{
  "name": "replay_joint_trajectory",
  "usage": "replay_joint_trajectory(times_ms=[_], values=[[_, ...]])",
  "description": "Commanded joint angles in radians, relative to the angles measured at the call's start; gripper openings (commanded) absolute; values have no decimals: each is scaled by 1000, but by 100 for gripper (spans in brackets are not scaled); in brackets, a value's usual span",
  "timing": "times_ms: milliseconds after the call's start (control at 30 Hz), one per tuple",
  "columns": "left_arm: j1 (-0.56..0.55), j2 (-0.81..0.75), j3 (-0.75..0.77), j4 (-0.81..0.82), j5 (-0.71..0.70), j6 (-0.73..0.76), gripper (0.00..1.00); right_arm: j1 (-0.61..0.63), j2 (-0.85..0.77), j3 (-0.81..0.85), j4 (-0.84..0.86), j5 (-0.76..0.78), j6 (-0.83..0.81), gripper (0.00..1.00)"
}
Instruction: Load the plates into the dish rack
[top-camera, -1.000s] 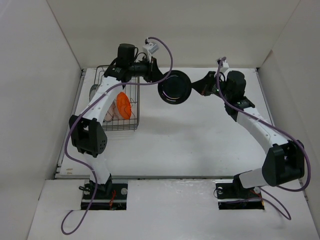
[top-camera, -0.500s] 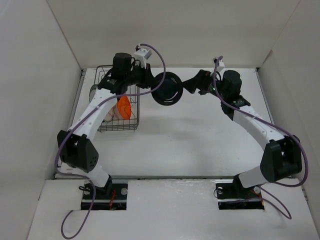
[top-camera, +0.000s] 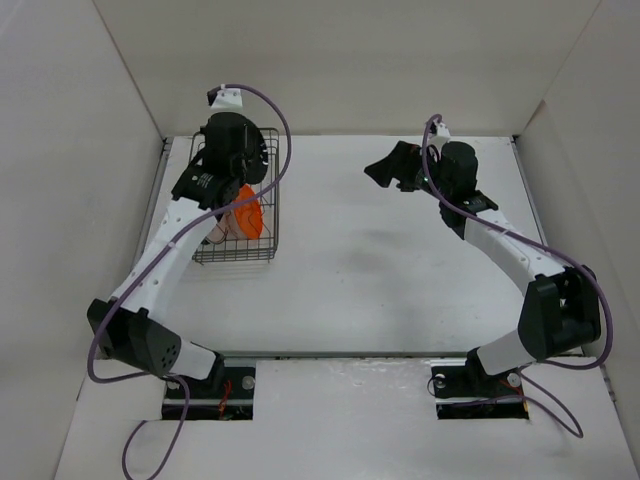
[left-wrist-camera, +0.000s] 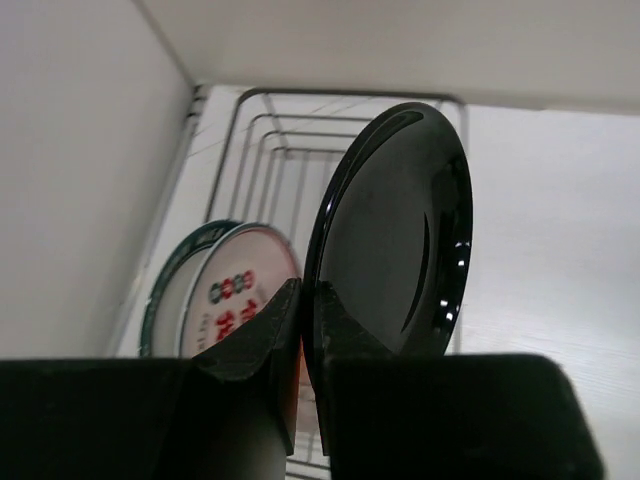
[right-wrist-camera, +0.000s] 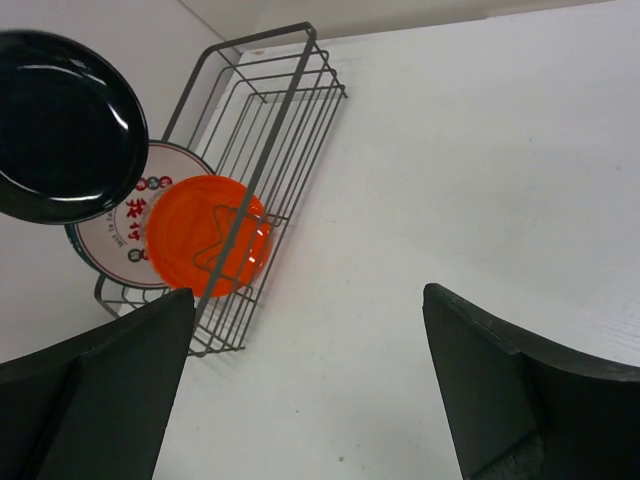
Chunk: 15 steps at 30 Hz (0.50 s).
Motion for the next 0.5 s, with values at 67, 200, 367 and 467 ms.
replay_joint_trajectory(times_ms=[67,200,367,467], values=[[-19,45,-13,-27,-283,46,0,15,5,38,-3,34,-26,100],[-29,74,-13,-37,-322,46,0,15,5,38,-22,34,-35,100],[-48,114,-31,-38,-332,57,0,-5,-4,18,-22,34,-35,100],[-49,123,-54,-38,-332,57,0,-5,-4,9,-22,34,-45,100]])
